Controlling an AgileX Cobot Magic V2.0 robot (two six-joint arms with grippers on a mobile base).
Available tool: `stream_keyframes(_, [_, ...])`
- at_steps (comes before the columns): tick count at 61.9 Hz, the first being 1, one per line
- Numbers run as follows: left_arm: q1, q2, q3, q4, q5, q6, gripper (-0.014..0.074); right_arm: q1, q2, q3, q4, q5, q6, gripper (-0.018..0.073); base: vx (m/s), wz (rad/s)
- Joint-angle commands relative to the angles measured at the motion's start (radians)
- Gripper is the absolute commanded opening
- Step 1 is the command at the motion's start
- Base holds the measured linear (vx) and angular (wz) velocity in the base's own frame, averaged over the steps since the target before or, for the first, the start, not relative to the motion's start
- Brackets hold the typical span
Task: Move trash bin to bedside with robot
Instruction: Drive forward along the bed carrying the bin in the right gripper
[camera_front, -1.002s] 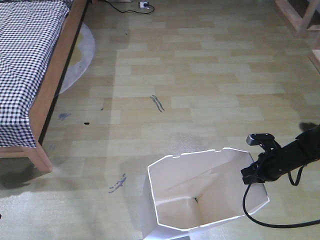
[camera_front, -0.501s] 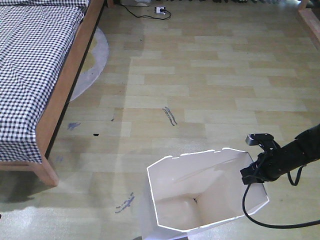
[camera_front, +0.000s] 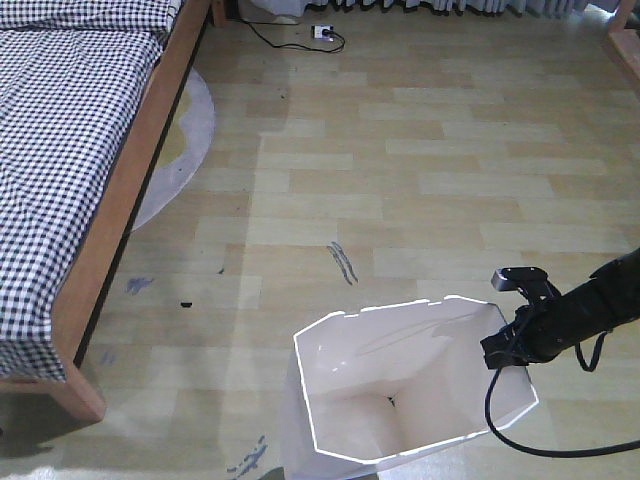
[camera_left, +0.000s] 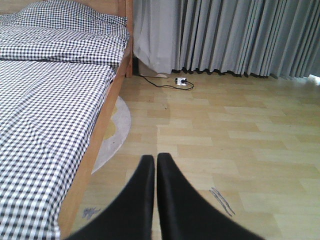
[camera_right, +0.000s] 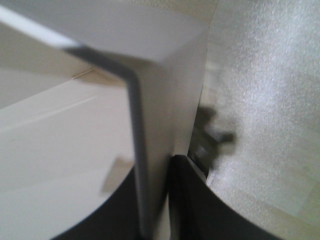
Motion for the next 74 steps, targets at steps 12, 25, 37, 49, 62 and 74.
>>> stream_keyframes(12, [0.000,-0.014,0.012,-0.004,-0.069,-0.006,-0.0006,-0.005,-0.072,-0.010,0.050,0.175,0.001,-0.0005,0.27,-0.01])
stream_keyframes(25, [0.000,-0.014,0.012,-0.004,-0.069,-0.006,-0.0006,-0.005,-0.072,-0.010,0.050,0.175,0.001,-0.0005,0.28,-0.01])
stream_keyframes(37, [0.000,-0.014,0.012,-0.004,-0.069,-0.006,-0.0006,-0.005,-0.072,-0.010,0.050,0.175,0.001,-0.0005,0.29,-0.03])
stream_keyframes(49, [0.000,-0.014,0.012,-0.004,-0.069,-0.006,-0.0006,-0.005,-0.072,-0.010,0.050,0.175,0.001,-0.0005,0.29,-0.07])
stream_keyframes(62, [0.000,-0.014,0.012,-0.004,-0.069,-0.006,-0.0006,-0.005,-0.072,-0.010,0.050,0.175,0.001,-0.0005,0.28,-0.07])
stream_keyframes(74, [0.000,-0.014,0.012,-0.004,-0.069,-0.006,-0.0006,-0.005,-0.072,-0.010,0.050,0.175,0.001,-0.0005,0.25,-0.07])
